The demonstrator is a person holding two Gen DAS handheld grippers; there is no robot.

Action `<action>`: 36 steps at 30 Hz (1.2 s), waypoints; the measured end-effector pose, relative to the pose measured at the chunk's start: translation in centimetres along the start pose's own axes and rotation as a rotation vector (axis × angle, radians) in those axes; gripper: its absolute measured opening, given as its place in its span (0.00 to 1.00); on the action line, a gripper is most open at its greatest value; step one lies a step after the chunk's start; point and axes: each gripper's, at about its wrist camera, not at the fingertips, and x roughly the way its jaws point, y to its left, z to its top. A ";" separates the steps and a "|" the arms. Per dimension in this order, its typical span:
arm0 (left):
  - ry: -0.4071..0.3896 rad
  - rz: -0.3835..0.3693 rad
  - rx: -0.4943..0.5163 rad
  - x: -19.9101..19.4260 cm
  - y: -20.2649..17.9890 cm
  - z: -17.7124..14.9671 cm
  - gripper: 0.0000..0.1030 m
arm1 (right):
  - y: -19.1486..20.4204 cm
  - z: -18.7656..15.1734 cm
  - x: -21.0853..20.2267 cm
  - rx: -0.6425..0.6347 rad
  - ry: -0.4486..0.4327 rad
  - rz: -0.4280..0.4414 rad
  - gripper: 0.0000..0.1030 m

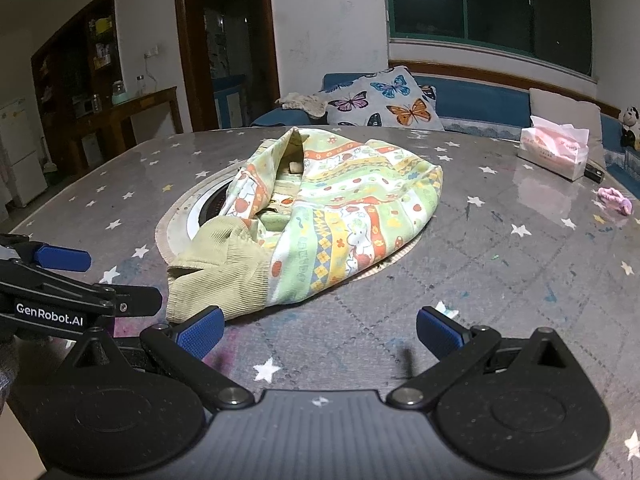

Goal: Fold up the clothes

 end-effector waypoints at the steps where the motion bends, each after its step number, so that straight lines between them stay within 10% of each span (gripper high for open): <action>1: 0.001 0.000 -0.002 0.1 0.1 0.0 1.00 | 0.1 0.0 0.0 -0.001 0.001 0.000 1.00; 22: 0.015 0.003 -0.008 2.0 1.0 2.5 1.00 | -0.7 2.5 1.5 0.016 0.005 0.008 1.00; 36: -0.057 -0.045 -0.008 4.1 0.8 10.6 0.87 | -3.2 6.9 4.3 0.002 0.020 0.011 0.91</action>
